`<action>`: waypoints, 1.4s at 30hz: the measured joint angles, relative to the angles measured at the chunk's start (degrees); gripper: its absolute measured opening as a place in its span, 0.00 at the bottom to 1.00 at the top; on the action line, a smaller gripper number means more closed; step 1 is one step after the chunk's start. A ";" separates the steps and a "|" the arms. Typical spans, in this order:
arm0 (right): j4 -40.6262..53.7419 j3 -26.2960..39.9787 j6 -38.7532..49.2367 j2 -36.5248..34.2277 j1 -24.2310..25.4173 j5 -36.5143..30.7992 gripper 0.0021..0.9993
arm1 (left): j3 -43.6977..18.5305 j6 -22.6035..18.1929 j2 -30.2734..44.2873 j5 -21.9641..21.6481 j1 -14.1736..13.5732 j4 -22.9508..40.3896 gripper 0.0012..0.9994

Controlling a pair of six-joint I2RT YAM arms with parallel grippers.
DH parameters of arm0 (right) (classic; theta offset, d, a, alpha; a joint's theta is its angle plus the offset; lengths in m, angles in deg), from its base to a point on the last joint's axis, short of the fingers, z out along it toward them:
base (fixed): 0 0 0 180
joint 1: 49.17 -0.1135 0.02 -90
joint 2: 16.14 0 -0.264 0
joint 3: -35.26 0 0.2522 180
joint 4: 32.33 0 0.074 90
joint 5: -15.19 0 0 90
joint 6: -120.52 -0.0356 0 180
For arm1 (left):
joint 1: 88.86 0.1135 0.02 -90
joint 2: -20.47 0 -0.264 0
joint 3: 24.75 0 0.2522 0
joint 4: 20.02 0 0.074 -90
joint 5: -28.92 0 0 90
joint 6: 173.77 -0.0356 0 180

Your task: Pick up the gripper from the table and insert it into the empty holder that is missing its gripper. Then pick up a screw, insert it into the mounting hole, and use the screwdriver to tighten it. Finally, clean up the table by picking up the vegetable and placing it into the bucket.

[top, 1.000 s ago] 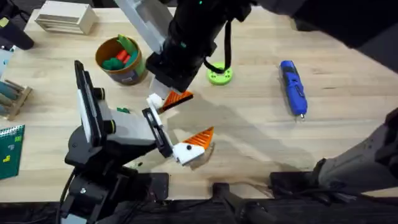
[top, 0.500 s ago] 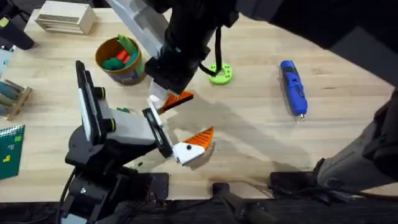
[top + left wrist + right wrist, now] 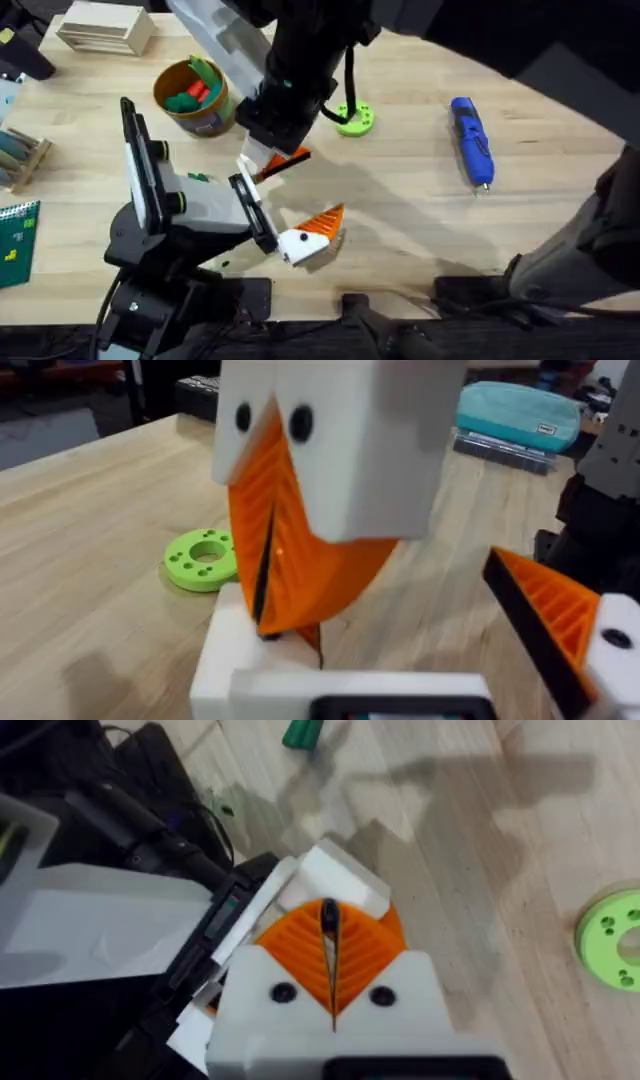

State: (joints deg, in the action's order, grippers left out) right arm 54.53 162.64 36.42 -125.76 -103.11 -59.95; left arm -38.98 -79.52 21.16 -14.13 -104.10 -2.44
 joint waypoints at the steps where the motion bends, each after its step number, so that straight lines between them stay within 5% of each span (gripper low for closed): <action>1: 0.02 0.00 0.12 -0.01 0.01 0.03 0.00 | 0.00 0.00 0.00 0.01 0.00 0.00 0.99; 8: 0.00 0.00 0.14 0.01 0.03 0.03 0.00 | 0.02 0.00 0.00 0.01 0.00 0.00 0.99; 9: 0.07 0.00 -0.04 0.01 0.08 0.13 0.07 | 0.02 0.00 0.00 -0.01 0.00 0.00 0.99; 14: 0.35 0.00 0.16 0.08 0.81 0.91 0.80 | 0.02 0.31 -0.01 -0.38 0.02 -0.01 0.99; 15: 0.48 0.00 0.29 0.10 1.40 0.86 0.86 | 0.02 0.20 -0.07 -0.34 0.02 -0.02 0.99; 32: 0.84 -0.49 -3.86 10.58 12.90 -3.51 0.88 | 0.00 -0.42 -0.07 -0.23 0.00 -0.02 0.99; 42: -5.46 -16.94 -8.04 19.66 14.63 -3.68 0.88 | 0.00 -0.42 -0.07 -0.23 0.00 -0.02 0.99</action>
State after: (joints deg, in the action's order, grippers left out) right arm 49.07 145.70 28.38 -106.10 -88.48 -63.63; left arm -38.98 -79.93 21.09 -14.36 -104.10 -2.47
